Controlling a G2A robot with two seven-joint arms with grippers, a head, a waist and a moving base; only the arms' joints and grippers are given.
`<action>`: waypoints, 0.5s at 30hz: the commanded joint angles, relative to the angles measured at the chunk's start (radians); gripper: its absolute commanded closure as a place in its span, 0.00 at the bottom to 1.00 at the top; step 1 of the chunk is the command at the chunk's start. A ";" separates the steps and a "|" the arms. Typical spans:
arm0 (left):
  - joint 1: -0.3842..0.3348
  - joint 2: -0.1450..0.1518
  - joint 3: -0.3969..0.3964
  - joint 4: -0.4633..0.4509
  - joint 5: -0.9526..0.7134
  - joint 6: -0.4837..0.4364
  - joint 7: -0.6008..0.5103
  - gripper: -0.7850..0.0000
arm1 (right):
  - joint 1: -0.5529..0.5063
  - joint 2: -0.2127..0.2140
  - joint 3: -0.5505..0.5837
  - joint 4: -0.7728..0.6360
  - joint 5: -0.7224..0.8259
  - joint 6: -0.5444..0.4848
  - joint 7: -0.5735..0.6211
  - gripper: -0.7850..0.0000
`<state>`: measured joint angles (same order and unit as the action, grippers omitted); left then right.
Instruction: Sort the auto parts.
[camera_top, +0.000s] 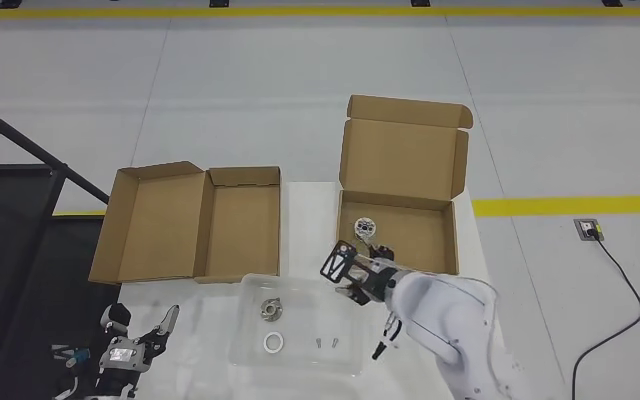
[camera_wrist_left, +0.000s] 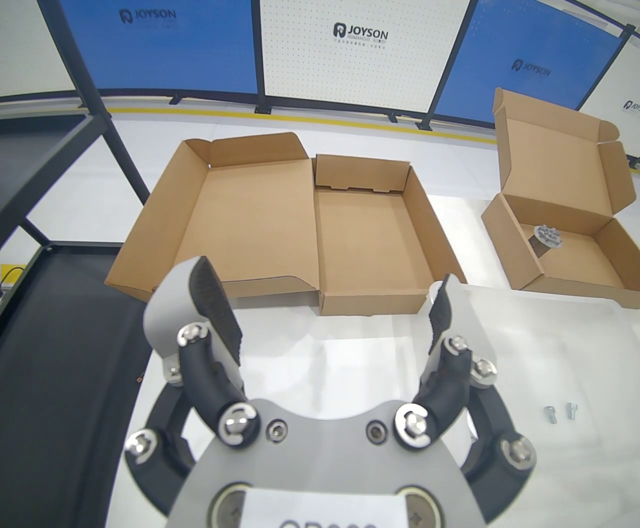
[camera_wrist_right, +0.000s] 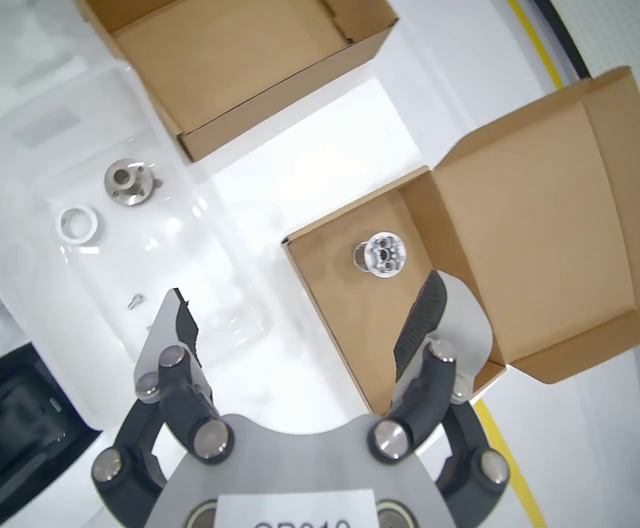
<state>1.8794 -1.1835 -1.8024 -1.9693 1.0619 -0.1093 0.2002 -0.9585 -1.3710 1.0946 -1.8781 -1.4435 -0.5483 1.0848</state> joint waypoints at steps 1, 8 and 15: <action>0.000 0.000 0.000 0.000 0.000 0.000 0.000 0.00 | 0.018 -0.003 -0.039 0.022 0.019 -0.037 0.057 0.00; 0.000 0.000 0.000 0.000 0.000 0.000 0.000 0.00 | 0.022 -0.003 -0.046 0.026 0.022 -0.043 0.067 0.00; 0.000 0.000 0.000 0.000 0.000 0.000 0.000 0.00 | 0.026 -0.004 -0.095 0.042 -0.005 -0.094 0.040 0.00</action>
<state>1.8794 -1.1835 -1.8024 -1.9693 1.0619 -0.1093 0.2002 -0.9375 -1.3742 1.0253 -1.8456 -1.4334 -0.6166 1.1319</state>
